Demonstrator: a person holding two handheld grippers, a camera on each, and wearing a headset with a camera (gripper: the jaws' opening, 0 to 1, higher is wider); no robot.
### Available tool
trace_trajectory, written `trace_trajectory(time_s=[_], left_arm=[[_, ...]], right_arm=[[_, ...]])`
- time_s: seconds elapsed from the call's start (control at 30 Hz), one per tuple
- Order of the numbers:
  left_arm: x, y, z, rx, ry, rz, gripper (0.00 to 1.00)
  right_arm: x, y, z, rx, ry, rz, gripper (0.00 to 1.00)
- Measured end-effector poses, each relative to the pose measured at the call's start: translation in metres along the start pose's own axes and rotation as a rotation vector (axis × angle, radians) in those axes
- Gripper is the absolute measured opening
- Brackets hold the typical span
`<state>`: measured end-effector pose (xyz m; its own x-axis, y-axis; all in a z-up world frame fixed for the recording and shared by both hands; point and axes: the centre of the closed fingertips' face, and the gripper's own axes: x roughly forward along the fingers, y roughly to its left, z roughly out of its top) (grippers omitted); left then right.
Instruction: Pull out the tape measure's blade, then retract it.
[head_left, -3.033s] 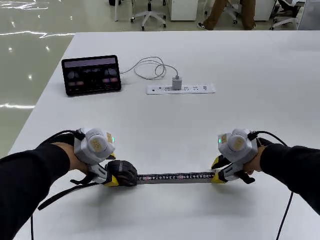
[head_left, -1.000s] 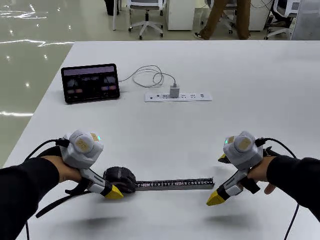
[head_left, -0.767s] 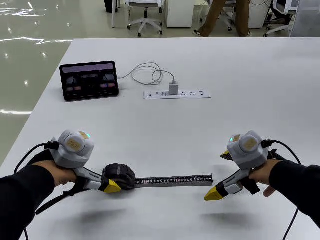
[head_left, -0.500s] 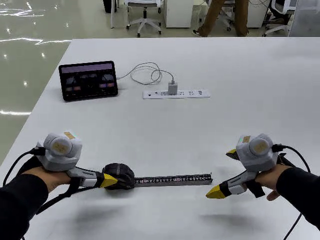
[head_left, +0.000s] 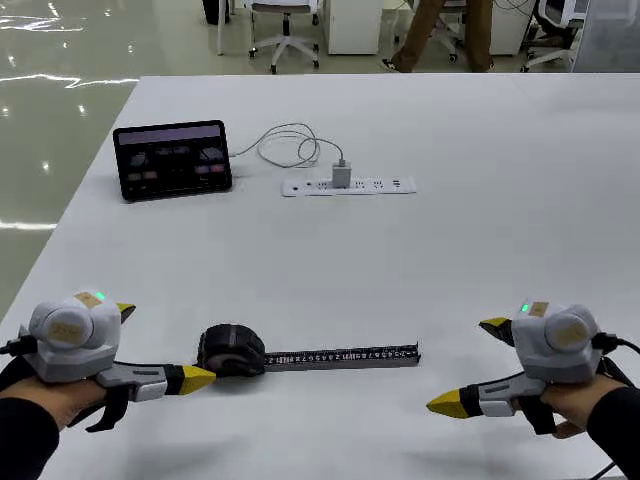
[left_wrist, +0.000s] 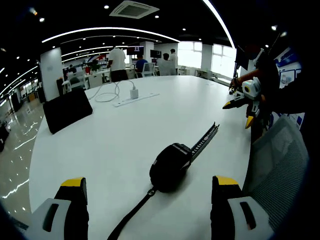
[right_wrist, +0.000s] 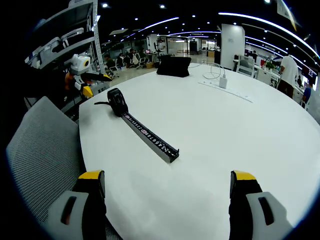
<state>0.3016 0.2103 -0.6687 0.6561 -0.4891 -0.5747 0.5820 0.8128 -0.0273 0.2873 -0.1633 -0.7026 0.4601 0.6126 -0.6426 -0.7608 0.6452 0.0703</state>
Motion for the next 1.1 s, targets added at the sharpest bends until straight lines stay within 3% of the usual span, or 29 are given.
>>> trace_trajectory(time_s=[0.17, 0.37, 0.57, 0.67, 0.87, 1.1], left_arm=[[-0.012, 0.000, -0.014, -0.030, -0.010, 0.018, 1.00], [-0.027, -0.004, -0.014, -0.052, -0.034, 0.034, 1.00], [-0.036, -0.008, -0.020, -0.048, -0.039, 0.039, 1.00], [-0.043, -0.010, -0.022, -0.055, -0.048, 0.040, 1.00], [-0.055, -0.013, -0.029, -0.054, -0.033, 0.051, 0.99], [-0.064, -0.020, -0.032, -0.054, -0.024, 0.049, 0.99]], right_arm=[[-0.018, -0.002, -0.009, 0.019, -0.018, -0.044, 1.00], [-0.034, 0.002, -0.020, 0.025, -0.020, -0.076, 1.00], [-0.056, 0.007, -0.028, 0.075, -0.059, -0.105, 1.00], [-0.065, 0.013, -0.035, 0.071, -0.045, -0.112, 1.00], [-0.081, 0.020, -0.040, 0.059, -0.053, -0.143, 1.00], [-0.089, 0.029, -0.049, 0.064, -0.050, -0.157, 1.00]])
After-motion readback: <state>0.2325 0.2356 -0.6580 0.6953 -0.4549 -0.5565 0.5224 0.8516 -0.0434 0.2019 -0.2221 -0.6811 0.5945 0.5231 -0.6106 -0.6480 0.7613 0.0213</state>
